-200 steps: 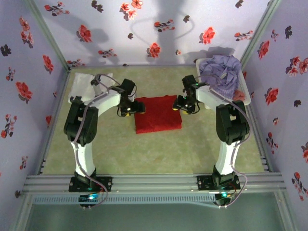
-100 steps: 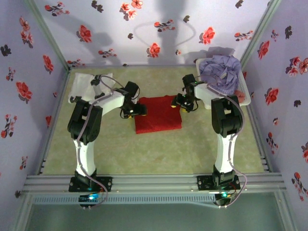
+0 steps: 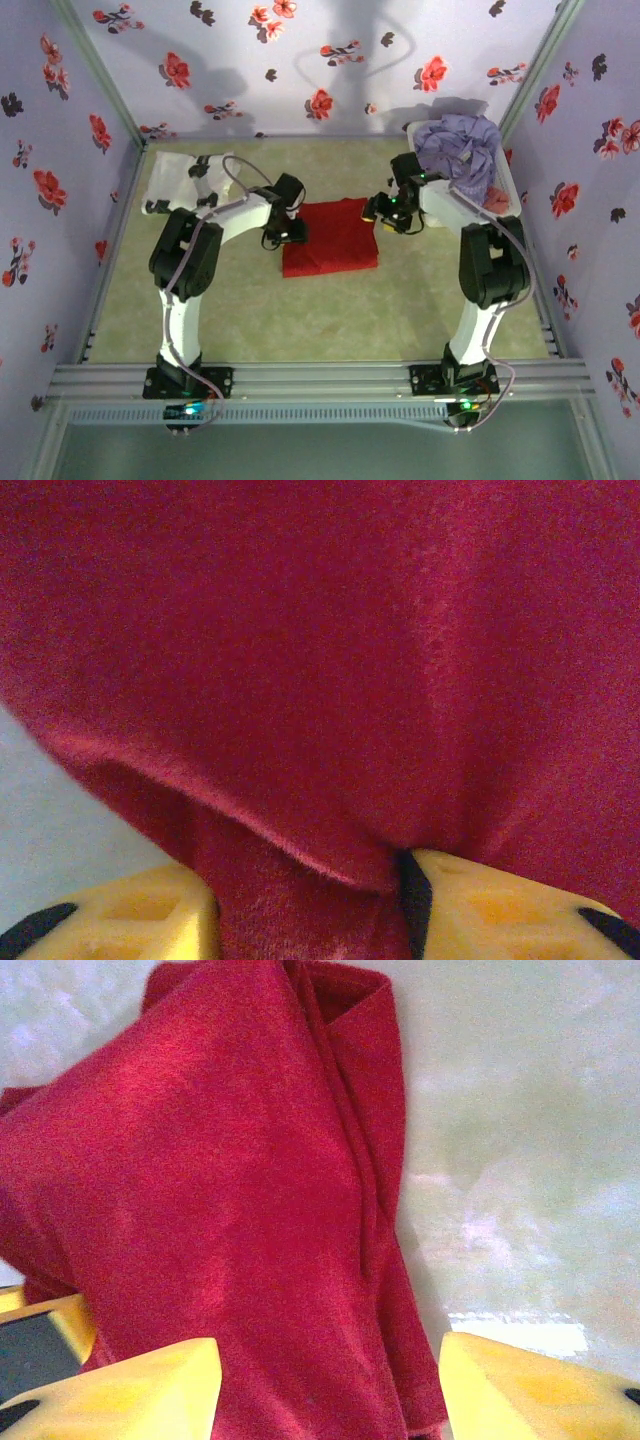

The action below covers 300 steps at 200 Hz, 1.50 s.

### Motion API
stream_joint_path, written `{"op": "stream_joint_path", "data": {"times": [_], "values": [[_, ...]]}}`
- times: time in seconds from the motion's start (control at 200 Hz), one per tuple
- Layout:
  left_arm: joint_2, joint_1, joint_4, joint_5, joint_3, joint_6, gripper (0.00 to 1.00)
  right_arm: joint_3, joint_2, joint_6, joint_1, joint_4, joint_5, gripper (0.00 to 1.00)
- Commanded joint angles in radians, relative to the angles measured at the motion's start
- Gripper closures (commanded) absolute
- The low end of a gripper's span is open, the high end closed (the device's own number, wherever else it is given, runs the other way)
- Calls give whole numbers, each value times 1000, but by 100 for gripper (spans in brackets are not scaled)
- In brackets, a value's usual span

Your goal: Fold and stack the t-shirts

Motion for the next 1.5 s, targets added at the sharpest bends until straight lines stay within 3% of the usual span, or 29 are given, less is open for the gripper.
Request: {"op": "stream_joint_path", "data": {"times": [0.0,0.04,0.075,0.11,0.395,0.545,0.835,0.94,1.06,1.495], "values": [[38,-16,-15,1,14,31,62,-38,-66,-24,-19,-14,0,39],[40,-16,-41,-18,31,65,71,-47,-89,-26,-23,-21,3,39],[43,-15,-70,-41,53,101,89,-54,-108,-28,-27,-26,3,39],[47,-13,-101,-67,78,143,100,-64,-127,-29,-29,-31,6,39],[101,64,-364,-250,319,486,100,-136,-256,-29,-37,-67,2,39],[87,117,-360,-318,370,640,100,-179,-310,-29,-38,-84,5,39],[66,212,-292,-366,426,776,100,-199,-363,-55,-37,-156,23,39],[65,267,-255,-303,464,811,100,-196,-366,-48,-37,-161,20,39],[98,310,-256,-327,572,855,100,-207,-381,-40,-36,-151,16,39],[255,458,-537,-297,1002,864,100,-217,-424,-48,-36,-190,27,39]]}}
